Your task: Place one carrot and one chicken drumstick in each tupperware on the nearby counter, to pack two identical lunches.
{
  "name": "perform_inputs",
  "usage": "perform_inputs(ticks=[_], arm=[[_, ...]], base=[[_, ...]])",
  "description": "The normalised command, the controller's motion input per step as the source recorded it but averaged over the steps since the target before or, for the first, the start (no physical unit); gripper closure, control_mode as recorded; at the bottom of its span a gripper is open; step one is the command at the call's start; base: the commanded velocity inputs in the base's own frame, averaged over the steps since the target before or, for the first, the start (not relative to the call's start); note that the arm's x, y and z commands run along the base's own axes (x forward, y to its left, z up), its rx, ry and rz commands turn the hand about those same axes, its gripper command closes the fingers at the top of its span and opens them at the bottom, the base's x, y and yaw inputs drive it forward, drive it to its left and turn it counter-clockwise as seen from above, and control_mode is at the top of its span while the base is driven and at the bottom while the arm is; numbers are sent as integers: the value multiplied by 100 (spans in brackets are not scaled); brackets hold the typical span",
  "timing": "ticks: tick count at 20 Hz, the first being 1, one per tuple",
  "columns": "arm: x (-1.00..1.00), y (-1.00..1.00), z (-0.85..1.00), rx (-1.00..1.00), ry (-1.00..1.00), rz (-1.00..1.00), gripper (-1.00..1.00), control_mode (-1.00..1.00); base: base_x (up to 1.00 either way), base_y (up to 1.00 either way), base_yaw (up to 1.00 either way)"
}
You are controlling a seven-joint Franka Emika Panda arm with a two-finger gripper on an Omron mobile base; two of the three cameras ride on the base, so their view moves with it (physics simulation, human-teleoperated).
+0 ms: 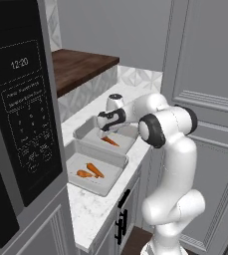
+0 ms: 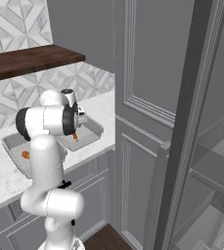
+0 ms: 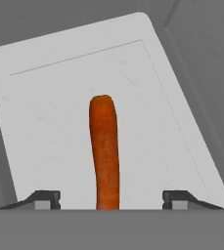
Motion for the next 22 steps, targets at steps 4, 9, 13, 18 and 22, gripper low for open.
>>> perform_inputs(ticks=[4, 9, 13, 18, 22], arm=[[-53, -7, 32, 0, 0, -1, -100, -100], [-100, -34, 42, 1, -4, -10, -100, -100], [-100, -35, 28, 0, -1, -19, -100, -100], [-100, -13, 3, 6, 0, -10, -100, -100], [-100, -1, 0, 6, -4, 0, -100, -100]], base=[[0, 0, 0], [0, 0, 0], [0, 0, 0], [0, 0, 0], [0, 0, 0]])
